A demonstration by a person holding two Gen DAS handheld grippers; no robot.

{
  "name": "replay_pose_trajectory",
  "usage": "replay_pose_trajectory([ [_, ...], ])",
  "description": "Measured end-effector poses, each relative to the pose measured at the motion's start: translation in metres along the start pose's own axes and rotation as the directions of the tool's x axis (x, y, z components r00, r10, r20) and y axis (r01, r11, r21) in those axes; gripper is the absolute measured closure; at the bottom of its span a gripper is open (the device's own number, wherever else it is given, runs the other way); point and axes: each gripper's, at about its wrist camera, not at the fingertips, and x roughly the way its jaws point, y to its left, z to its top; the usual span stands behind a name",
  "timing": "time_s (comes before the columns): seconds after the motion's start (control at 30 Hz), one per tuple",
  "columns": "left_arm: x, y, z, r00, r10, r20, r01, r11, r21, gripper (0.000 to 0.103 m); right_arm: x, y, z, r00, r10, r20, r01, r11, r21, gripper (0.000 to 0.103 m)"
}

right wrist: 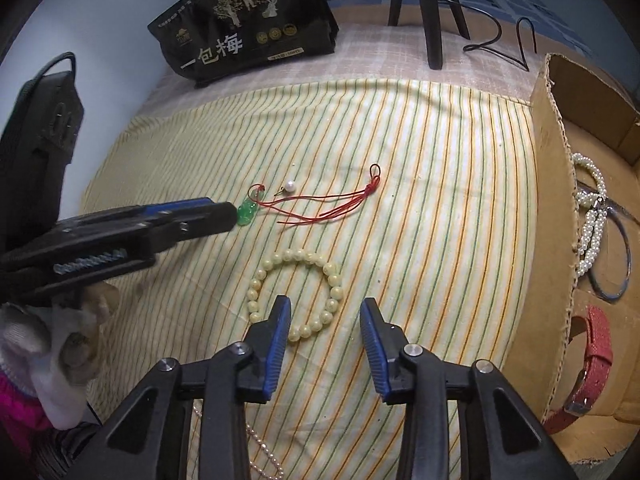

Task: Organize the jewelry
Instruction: 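Close the left tool on the green jade pendant while the right tool approaches the bead bracelet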

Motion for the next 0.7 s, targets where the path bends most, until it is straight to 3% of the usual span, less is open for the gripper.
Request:
replay_pose_trajectory([
  [0.4,0.017,-0.006,0.009,0.999,0.047,0.004,-0.047,0.999,0.023,0.074,0.005,0.002,0.004,1.000,0.019,-0.012,-0.019,1.000,0.006,0.073],
  [0.57,0.022,-0.005,0.012,0.997,0.075,0.001,-0.075,0.997,0.023,0.086,0.010,0.000,0.006,1.000,0.023,-0.017,-0.023,1.000,0.019,0.074],
  [0.7,0.022,-0.004,0.010,0.997,0.083,0.003,-0.083,0.996,0.033,0.088,0.012,0.001,0.007,1.000,0.024,-0.019,-0.023,0.999,0.026,0.074],
])
